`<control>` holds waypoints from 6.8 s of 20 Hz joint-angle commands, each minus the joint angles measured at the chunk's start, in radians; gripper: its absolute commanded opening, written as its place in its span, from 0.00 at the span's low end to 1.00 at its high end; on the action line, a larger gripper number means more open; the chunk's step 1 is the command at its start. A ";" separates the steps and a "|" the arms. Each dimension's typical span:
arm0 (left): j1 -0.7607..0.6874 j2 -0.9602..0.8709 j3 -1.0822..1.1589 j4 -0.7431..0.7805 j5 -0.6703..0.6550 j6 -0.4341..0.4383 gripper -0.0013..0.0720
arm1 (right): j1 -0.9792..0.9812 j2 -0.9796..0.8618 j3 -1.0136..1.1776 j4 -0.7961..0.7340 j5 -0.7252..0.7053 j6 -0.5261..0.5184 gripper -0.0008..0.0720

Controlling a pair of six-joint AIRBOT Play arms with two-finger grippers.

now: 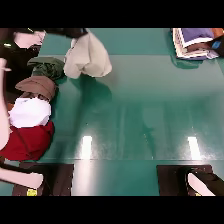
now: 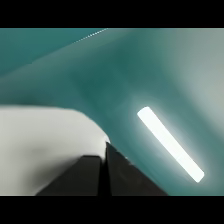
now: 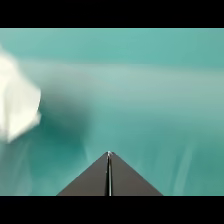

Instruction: Fold the shirts.

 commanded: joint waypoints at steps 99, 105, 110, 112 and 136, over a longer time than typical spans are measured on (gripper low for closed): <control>0.183 0.601 -0.984 0.021 0.038 -0.081 0.05 | 0.274 -0.623 -0.454 0.243 -0.058 -0.179 0.03; 0.290 0.601 -0.734 -0.010 0.051 -0.126 0.05 | 0.103 -0.360 -0.144 -0.029 0.019 -0.076 0.03; 0.316 0.601 -0.411 -0.061 0.043 -0.125 0.05 | -0.080 -0.142 0.187 -0.030 0.006 -0.072 0.03; 0.316 0.601 -0.316 -0.095 0.044 -0.122 0.05 | -0.125 -0.070 0.278 -0.031 -0.003 -0.072 0.03; 0.315 0.475 -0.983 -0.068 0.095 -0.121 0.05 | -0.064 -0.544 0.457 -0.084 0.064 -0.071 0.03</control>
